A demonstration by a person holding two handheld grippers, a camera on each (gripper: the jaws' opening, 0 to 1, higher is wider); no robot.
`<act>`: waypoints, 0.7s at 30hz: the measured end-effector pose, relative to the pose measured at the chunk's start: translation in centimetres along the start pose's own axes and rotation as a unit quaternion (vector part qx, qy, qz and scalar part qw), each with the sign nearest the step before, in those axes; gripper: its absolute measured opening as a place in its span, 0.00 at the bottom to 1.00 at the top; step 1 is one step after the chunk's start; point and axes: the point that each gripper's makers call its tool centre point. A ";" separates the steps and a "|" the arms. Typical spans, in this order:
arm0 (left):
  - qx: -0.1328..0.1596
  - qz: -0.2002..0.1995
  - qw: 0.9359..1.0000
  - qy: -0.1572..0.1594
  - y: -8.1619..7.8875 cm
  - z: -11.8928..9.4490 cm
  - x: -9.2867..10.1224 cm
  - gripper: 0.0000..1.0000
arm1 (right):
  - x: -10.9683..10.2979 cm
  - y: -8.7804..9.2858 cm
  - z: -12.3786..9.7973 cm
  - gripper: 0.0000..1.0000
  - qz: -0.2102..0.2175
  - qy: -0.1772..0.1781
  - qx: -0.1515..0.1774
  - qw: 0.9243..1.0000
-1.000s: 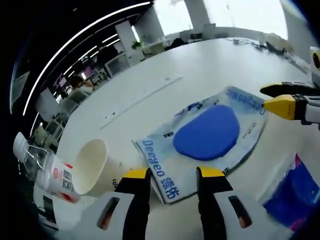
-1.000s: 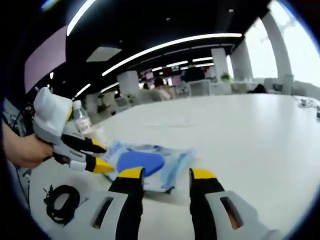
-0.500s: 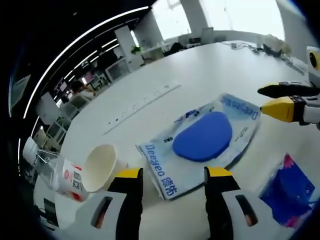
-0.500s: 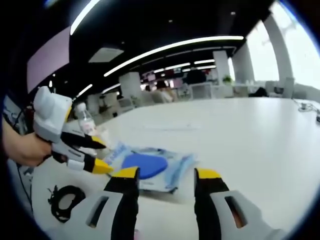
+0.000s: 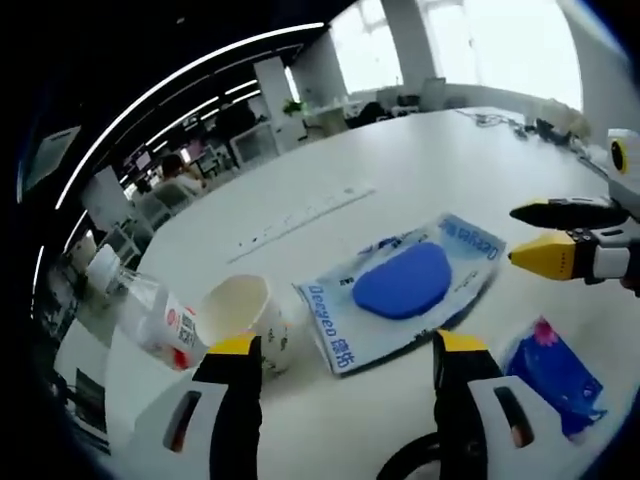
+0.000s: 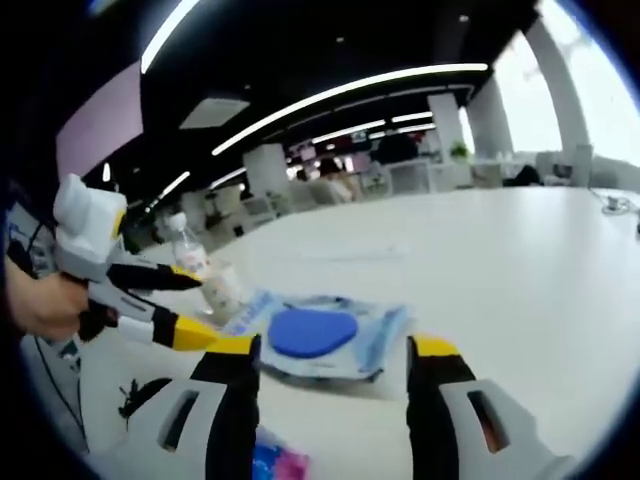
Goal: Arrange the tabletop items into an orderly group along one side of the table until the central work area is clear of visible clutter.
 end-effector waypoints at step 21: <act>0.010 -0.082 0.996 -0.024 1.2 -5.2 -3.1 0.92 | -1.2 -1.7 -2.4 0.78 0.016 -0.016 0.012 1.000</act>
Point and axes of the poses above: the point that each gripper's makers call its tool centre point, and the gripper's own axes: z roughly forward along the fingers, x roughly to its right, y roughly out of its underside, and after that the axes turned 2 degrees about -z, right-handed
